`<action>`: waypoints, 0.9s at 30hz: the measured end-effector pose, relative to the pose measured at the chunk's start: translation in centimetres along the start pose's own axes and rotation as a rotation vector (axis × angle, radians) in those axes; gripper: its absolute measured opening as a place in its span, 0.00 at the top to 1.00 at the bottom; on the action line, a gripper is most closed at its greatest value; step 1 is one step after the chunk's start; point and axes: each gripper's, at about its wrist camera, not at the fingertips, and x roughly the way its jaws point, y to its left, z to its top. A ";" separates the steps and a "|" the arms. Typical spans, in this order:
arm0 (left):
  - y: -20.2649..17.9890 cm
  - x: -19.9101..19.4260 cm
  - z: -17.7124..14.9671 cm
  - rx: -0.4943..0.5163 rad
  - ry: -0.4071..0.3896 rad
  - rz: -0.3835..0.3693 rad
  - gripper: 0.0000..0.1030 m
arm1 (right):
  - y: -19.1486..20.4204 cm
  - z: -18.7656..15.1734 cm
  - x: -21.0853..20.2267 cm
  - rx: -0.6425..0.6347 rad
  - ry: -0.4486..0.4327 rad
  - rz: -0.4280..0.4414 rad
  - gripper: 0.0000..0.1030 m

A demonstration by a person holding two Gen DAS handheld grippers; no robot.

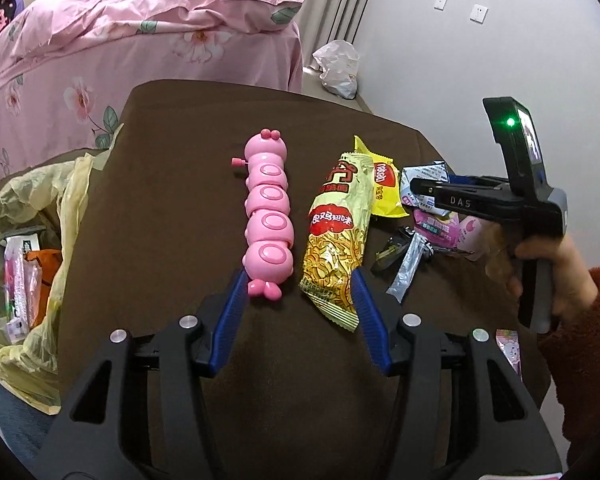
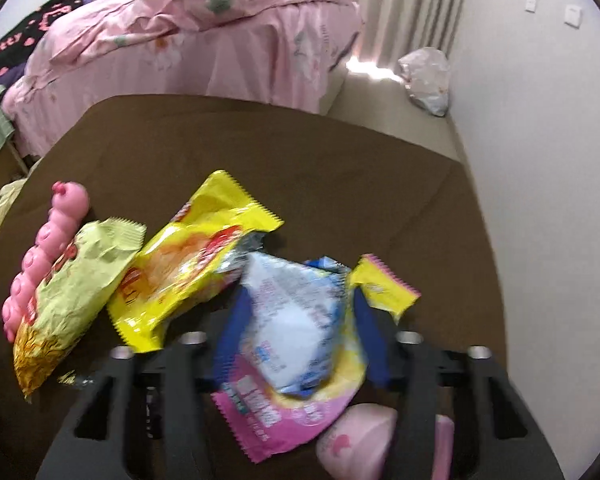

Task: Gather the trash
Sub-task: 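Grasp the small blue-and-white packet with the right gripper, then grasp the pink potato chips bag with the left gripper while the right gripper holds the blue packet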

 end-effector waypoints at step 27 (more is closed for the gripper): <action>-5.8 1.0 0.4 0.179 0.017 0.006 0.46 | -1.9 -12.8 -11.8 0.048 -0.184 0.077 0.87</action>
